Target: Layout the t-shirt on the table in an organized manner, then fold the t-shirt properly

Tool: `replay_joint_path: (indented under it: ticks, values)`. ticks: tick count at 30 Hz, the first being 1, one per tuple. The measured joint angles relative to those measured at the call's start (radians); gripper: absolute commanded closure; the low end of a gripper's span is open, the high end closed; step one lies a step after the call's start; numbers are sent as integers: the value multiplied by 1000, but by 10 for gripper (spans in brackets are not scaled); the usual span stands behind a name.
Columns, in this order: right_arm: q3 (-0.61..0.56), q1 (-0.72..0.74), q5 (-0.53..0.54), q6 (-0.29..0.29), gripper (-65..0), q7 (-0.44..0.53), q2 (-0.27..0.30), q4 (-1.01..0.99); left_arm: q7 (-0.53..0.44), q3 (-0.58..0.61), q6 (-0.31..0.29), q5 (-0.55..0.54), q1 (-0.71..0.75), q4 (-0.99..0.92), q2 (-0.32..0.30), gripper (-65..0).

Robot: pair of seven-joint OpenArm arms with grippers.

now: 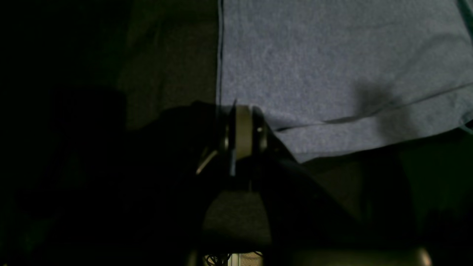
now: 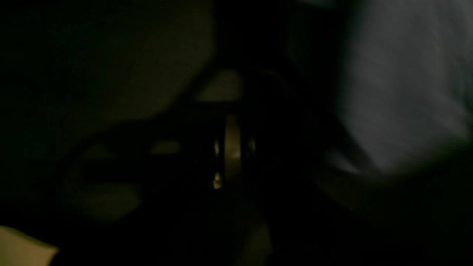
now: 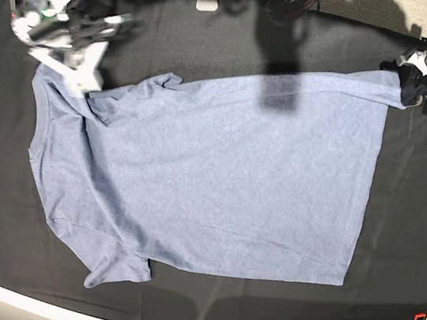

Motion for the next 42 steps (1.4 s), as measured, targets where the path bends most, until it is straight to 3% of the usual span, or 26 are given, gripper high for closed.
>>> replay_joint_path:
  ticks: [5,18,21,24,29,35,39,42]
  values:
    - [63,6,8,-1,0,108,8,-22,0,0,0,0,0,0,1,0]
    - [56,255,23,-8,0,111,8,-247,7,0,0,0,0,0,0,0]
    - [16,319,36,-9,0,121,40,-249,7,0,0,0,0,0,0,0]
    - [-64,376,38,-50,0,125,61,-251,7,0,0,0,0,0,0,0]
    - [-192,492,38,-56,0,153,60,-364,7,0,0,0,0,0,0,0]
    - [-231,572,35,-60,0,145,61,-489,7,0,0,0,0,0,0,0]
    - [-185,579,39,-60,0,108,61,-389,6,0,0,0,0,0,0,0]
    - [-141,570,119,-61,0,19,61,-311,6,0,0,0,0,0,1,0]
